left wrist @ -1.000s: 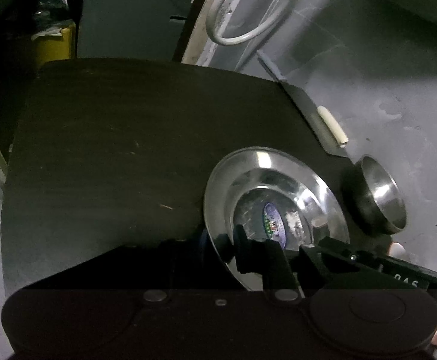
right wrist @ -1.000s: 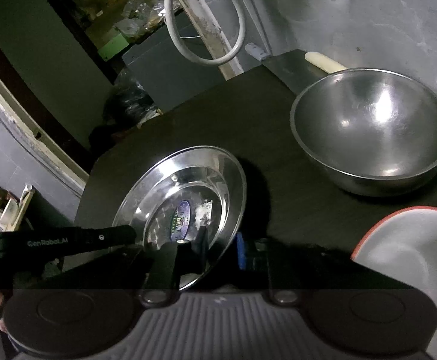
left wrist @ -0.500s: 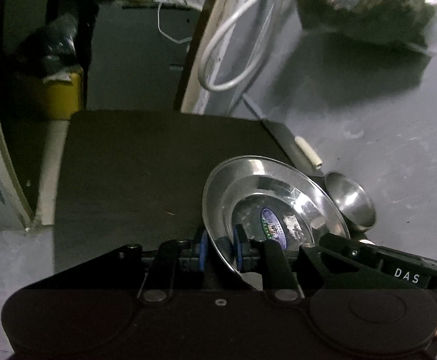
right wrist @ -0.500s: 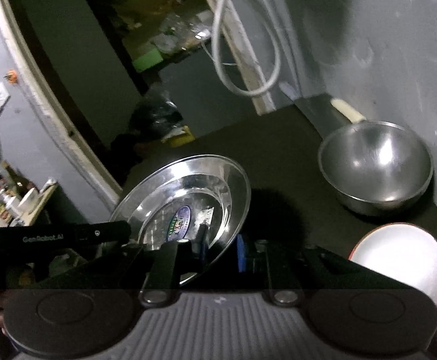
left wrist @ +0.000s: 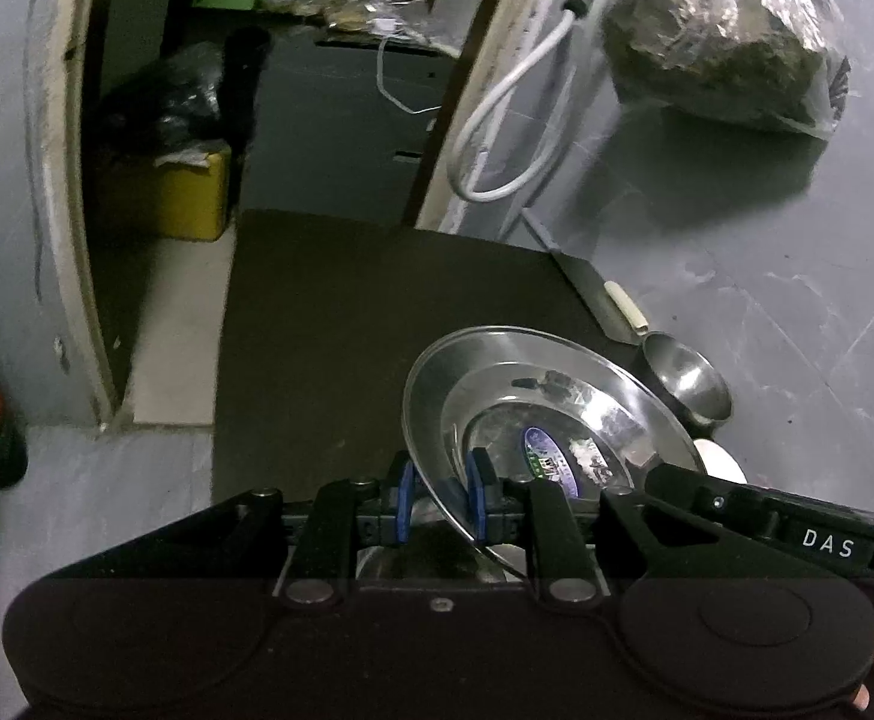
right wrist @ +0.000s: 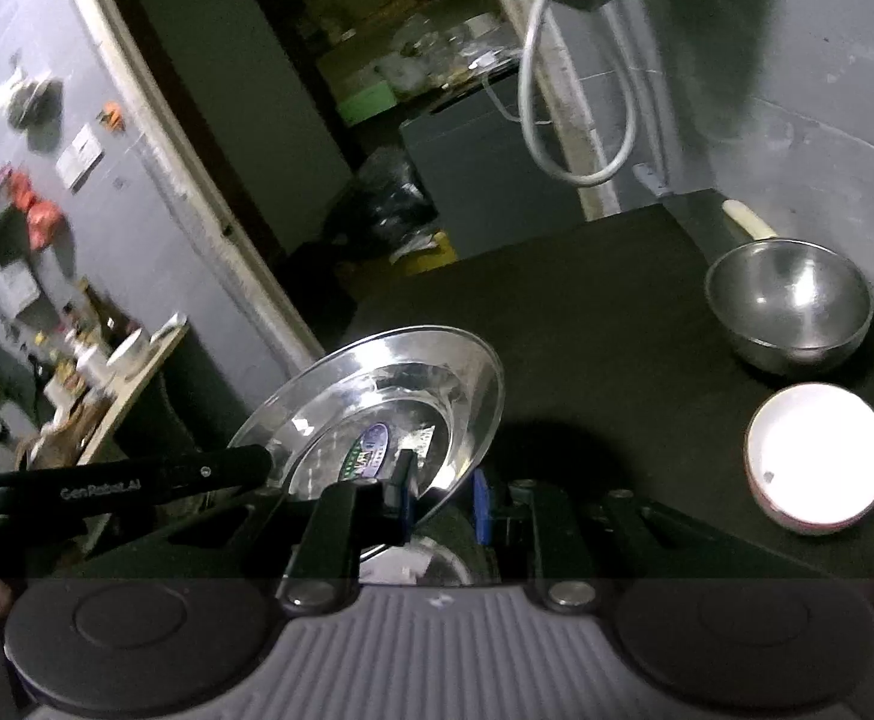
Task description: Organize plates and bowls
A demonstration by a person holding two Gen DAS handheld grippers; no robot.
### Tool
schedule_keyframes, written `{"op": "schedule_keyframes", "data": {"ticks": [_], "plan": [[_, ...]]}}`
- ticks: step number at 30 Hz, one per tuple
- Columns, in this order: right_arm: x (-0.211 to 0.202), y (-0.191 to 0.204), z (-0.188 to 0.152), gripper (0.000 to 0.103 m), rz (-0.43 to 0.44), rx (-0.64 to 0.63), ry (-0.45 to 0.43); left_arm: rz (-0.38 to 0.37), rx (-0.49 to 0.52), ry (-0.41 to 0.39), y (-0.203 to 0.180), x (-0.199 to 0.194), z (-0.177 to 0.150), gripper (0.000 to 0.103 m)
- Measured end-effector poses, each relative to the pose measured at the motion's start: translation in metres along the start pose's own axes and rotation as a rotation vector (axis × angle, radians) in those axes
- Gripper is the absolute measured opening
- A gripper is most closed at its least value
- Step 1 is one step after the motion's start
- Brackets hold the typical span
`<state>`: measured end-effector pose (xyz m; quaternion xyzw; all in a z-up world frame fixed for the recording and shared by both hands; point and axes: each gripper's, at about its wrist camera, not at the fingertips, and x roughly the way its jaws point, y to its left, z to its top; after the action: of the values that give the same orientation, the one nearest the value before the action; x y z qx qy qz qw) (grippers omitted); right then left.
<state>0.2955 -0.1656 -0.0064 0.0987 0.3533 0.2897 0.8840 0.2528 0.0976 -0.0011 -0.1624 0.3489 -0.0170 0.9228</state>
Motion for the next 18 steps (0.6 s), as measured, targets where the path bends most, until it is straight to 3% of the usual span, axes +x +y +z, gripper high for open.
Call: {"op": "schedule_keyframes", "data": {"ticks": [8, 18], "plan": [[0.002, 0.021, -0.016, 0.022, 0.017, -0.053, 0.067, 0.056, -0.052, 0.027, 0.013, -0.010, -0.025, 0.021], [0.002, 0.018, -0.032, 0.022, 0.022, -0.035, 0.116, 0.085, -0.029, 0.076, 0.015, -0.012, -0.038, 0.022]]}}
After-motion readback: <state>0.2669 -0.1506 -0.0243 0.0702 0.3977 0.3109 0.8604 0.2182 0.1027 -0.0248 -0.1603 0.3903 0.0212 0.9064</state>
